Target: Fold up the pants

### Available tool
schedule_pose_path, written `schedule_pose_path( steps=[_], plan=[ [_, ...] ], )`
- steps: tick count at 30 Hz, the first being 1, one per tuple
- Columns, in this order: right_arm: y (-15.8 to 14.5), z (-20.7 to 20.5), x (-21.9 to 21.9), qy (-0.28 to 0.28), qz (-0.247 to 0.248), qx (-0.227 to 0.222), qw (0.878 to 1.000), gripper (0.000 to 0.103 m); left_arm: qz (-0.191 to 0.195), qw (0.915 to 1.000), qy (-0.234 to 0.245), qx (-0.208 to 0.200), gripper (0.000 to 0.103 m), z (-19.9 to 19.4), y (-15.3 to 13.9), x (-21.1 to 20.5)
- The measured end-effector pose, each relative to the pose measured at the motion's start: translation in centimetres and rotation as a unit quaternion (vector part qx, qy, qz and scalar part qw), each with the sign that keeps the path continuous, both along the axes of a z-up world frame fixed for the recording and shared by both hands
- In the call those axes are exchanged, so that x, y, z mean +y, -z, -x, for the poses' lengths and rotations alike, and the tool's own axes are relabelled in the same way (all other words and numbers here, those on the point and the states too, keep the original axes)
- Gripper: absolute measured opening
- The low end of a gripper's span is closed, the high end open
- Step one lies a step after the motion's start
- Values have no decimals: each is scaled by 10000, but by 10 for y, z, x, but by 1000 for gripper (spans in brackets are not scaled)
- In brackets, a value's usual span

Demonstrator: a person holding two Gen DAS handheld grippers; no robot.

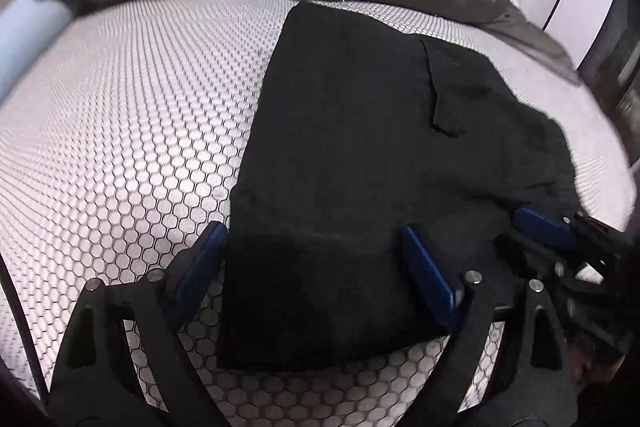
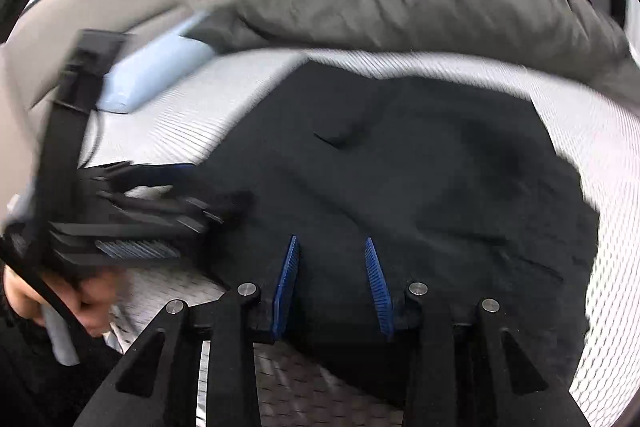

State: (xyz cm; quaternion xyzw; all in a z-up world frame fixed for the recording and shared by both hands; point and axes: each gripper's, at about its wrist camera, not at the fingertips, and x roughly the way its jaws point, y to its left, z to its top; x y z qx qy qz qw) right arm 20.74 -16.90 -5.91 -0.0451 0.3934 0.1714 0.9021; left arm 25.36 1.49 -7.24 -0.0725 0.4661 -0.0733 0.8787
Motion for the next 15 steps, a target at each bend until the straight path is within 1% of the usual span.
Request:
schedule_pose_path(
  steps=[1,2,3,5,7,8,10,12,13,14,15],
  plan=[
    [-1,2,-7,124,171,-103,9997,33,-3,10000,-72,-4,88,2,-1,6],
    [-3,4,-14,251,340,-212,9989,33,-97,9998,-160,-38,88,4,-2,12],
    [-4,7,-23,324,379,-289,9983,33,-225,9993,-274,-94,88,6,-6,16],
    [-5,11,-40,207,73,-195,9996,33,-233,9987,-446,-120,88,7,-11,27],
    [-7,18,-43,101,64,-250,9996,33,-170,9975,-668,-132,87,4,-15,36],
    [-10,20,-40,88,92,-264,9996,35,-178,9970,-729,-179,86,6,-18,38],
    [-22,20,-32,-59,-38,-318,9995,53,-105,9973,-633,-369,86,10,-28,33],
    [-33,13,-19,-259,-122,-453,9986,59,-131,9974,-420,-574,86,3,-37,18],
    [-39,4,-9,-322,5,-459,9984,59,-242,9973,-289,-631,86,-5,-40,9],
    [-41,-6,0,-348,134,-435,9984,56,-369,9971,-137,-658,86,-15,-41,-2],
    [-43,-16,9,-417,213,-390,9981,42,-550,9962,31,-671,85,-22,-40,-15]
  ],
)
